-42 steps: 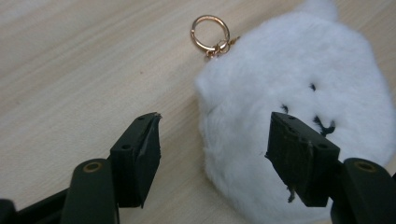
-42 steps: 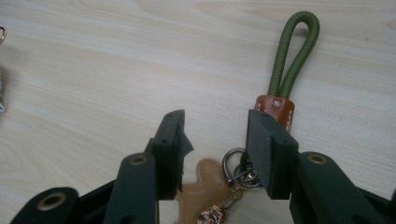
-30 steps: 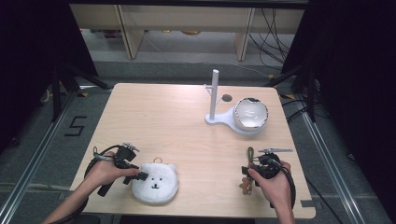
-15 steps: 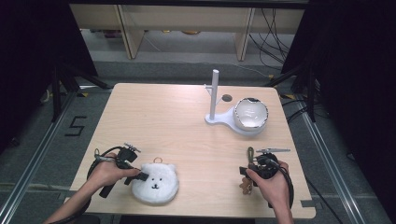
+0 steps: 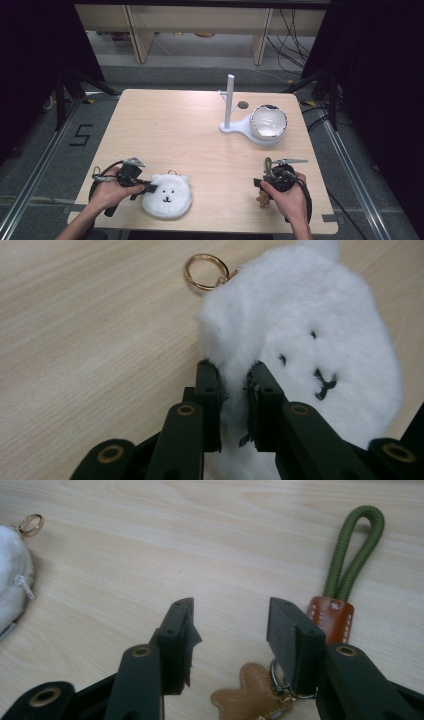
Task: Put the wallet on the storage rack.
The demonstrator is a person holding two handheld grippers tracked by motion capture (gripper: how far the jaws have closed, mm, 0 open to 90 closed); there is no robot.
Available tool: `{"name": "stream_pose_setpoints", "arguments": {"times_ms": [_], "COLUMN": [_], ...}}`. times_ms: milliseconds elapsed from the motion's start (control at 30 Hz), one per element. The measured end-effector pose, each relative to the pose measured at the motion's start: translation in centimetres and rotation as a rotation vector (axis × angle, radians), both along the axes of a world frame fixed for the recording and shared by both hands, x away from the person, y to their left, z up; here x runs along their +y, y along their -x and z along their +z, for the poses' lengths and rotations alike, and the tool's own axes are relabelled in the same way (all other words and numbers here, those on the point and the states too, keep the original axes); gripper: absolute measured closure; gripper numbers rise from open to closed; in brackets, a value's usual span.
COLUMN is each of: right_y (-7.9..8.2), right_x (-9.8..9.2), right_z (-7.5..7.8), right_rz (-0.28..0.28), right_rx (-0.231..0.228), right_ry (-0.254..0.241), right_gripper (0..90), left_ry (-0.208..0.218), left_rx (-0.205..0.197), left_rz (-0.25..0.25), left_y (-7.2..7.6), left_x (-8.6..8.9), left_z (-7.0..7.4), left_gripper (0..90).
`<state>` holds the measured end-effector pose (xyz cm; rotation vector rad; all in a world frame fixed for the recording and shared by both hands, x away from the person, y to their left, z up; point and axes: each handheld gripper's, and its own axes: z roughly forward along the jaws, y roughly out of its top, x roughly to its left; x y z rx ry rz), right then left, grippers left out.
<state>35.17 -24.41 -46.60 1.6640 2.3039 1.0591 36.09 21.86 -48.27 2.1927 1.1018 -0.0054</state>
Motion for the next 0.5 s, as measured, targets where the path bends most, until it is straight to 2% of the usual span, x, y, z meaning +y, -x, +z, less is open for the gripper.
{"name": "stream_pose_setpoints", "arguments": {"times_ms": [33,67,100,133,200,267,300,333,367,400,433,467,500], "right_y": [0.1,0.0,0.0,0.0,0.0,0.0,0.0,0.0,0.0,0.1,0.2,0.2,0.1], "right_x": [0.2,0.2,0.3,0.4,0.6,0.8,0.9,1.1,1.2,1.3,1.8,1.8,1.8], "right_z": [0.2,0.0,0.1,0.2,0.2,0.2,0.2,0.3,0.4,0.5,0.7,0.7,0.9], "right_rz": [-0.021,-0.004,-0.002,-0.008,-0.007,0.011,0.012,0.007,0.020,0.016,-0.007,-0.007,0.002], "right_rx": [0.034,0.000,0.011,0.017,0.005,-0.017,-0.022,-0.013,-0.024,-0.017,-0.044,-0.044,-0.045], "right_ry": [-0.010,0.003,-0.007,-0.013,-0.010,-0.023,-0.021,-0.031,-0.038,-0.045,-0.039,-0.039,-0.020], "right_gripper": [54.6,54.5,54.5,54.5,54.4,54.0,53.9,53.9,53.9,53.9,53.9,53.9,53.8], "left_ry": [-0.002,0.010,0.017,0.016,0.027,0.062,0.061,0.067,0.079,0.101,0.122,0.122,0.124], "left_rx": [-0.016,-0.034,-0.056,-0.079,-0.115,-0.161,-0.192,-0.214,-0.235,-0.253,-0.288,-0.288,-0.310], "left_rz": [-0.014,-0.012,-0.005,-0.020,-0.015,0.004,-0.004,-0.010,-0.009,0.002,0.001,0.001,-0.006], "left_y": [0.2,0.3,0.6,0.7,1.0,1.3,1.4,1.4,1.4,1.5,1.4,1.4,1.4], "left_x": [0.1,0.1,0.0,-0.1,-0.2,-0.6,-0.8,-0.9,-1.1,-1.4,-1.8,-1.8,-2.2], "left_z": [0.3,0.4,0.6,0.9,1.4,1.8,2.1,2.3,2.6,2.7,3.1,3.1,3.4], "left_gripper": [78.0,78.1,78.2,78.3,78.5,78.6,78.6,78.6,78.6,78.6,78.6,78.6,78.6]}}
